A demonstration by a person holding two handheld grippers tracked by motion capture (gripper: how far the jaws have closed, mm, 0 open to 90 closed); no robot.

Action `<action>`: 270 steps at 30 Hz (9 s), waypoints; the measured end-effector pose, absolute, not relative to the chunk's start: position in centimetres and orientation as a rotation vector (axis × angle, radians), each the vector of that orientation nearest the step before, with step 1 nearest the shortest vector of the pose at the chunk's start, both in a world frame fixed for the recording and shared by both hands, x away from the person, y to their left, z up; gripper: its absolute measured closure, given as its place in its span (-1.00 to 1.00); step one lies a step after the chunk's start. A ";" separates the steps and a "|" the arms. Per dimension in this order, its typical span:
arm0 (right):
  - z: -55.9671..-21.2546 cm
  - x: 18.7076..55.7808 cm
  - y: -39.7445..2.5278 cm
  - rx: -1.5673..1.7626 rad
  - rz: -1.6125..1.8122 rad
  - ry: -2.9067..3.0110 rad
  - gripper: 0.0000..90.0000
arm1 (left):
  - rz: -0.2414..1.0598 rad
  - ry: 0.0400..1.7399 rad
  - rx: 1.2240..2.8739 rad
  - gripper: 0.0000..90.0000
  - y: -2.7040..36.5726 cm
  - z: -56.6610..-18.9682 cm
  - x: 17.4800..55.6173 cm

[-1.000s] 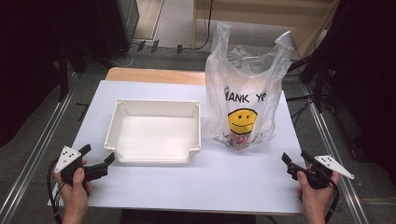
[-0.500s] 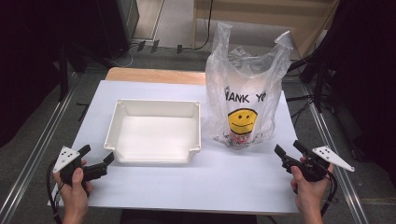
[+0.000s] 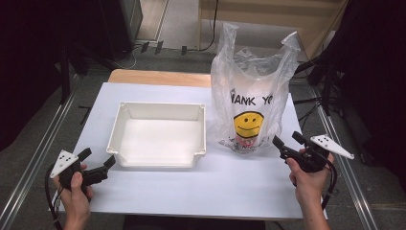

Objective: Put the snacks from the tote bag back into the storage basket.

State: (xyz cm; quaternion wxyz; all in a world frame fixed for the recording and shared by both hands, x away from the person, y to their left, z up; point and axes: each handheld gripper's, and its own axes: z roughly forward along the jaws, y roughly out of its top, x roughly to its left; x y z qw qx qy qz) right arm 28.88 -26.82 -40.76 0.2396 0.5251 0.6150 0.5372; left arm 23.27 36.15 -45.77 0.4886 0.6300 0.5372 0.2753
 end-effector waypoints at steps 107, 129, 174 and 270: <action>-41.5 29.3 -24.5 1.376 1.454 1.642 -0.09 | 0.278 1.063 1.840 1.00 1.6 -38.9 35.9; -41.4 34.7 -25.2 1.536 1.584 1.641 1.00 | 0.199 1.083 1.839 0.69 3.2 -42.2 32.9; -39.2 32.4 -26.7 1.358 1.694 1.628 -0.23 | 0.330 1.158 1.869 0.92 3.1 -41.2 34.2; -38.0 31.4 -27.3 1.323 1.578 1.619 -0.11 | 0.390 1.188 1.958 0.86 4.0 -47.9 27.5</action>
